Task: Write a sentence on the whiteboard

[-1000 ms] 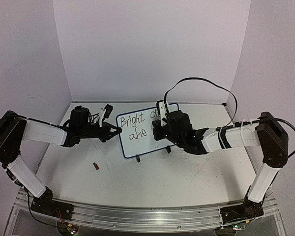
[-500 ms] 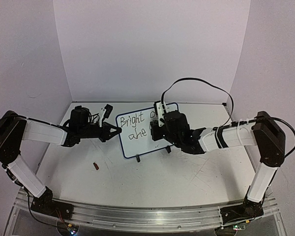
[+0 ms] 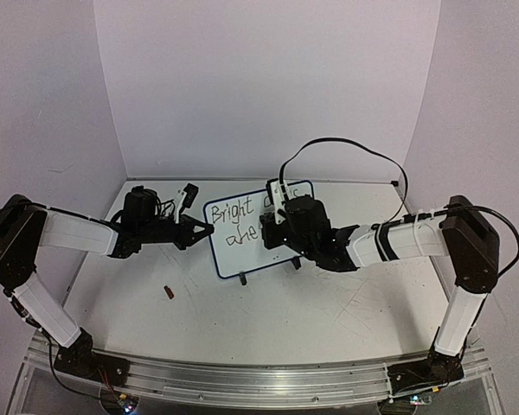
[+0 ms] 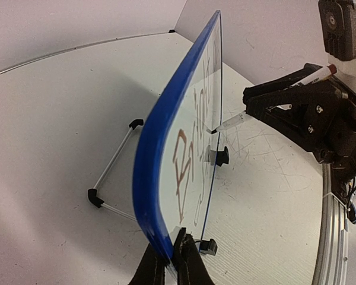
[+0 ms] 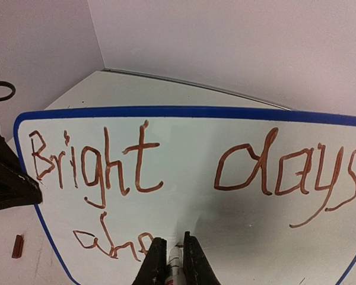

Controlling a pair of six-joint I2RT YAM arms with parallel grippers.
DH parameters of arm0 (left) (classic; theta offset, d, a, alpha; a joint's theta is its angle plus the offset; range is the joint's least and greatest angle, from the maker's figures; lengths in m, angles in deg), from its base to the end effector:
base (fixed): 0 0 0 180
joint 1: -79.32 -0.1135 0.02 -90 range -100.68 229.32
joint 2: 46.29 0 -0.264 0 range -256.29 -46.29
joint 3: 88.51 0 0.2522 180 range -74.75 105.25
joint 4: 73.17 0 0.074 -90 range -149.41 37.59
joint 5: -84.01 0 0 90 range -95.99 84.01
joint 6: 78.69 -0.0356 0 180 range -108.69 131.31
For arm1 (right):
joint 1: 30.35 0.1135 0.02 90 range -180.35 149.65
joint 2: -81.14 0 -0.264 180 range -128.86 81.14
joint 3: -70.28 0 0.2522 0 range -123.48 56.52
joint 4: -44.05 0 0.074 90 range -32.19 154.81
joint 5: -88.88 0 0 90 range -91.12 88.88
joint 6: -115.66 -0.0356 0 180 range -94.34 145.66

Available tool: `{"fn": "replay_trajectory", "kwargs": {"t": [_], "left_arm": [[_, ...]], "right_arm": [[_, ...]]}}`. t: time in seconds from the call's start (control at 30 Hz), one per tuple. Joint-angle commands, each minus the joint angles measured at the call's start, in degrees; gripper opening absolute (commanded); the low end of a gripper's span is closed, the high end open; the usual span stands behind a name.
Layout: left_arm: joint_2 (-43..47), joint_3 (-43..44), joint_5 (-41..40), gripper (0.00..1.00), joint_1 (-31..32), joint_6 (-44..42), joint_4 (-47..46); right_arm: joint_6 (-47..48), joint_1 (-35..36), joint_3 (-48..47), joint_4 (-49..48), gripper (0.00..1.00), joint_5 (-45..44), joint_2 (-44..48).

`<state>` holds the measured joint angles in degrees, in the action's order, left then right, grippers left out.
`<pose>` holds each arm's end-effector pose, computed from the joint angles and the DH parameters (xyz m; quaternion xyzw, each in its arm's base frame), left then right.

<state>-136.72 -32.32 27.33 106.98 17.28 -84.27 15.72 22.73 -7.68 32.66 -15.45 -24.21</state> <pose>0.2796 -0.1686 0.1948 0.3056 0.7555 -0.3817 0.4360 0.2582 0.3290 0.2222 -0.2215 0.7645 0.2272 0.5611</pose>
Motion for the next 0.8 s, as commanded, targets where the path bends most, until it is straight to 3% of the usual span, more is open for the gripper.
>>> {"fn": "replay_trajectory", "kwargs": {"t": [0.0, 0.77], "left_arm": [[-1.06, 1.49, -6.62, 0.0, -0.85, -5.1, 2.98], [-0.78, 1.4, -6.82, 0.0, -0.84, -5.1, 3.15]], "right_arm": [[-0.16, 0.39, -1.02, 0.0, 0.0, 0.79, -1.19], [-0.16, 0.44, 0.8, 2.27, 0.0, -2.94, -0.33]]}}
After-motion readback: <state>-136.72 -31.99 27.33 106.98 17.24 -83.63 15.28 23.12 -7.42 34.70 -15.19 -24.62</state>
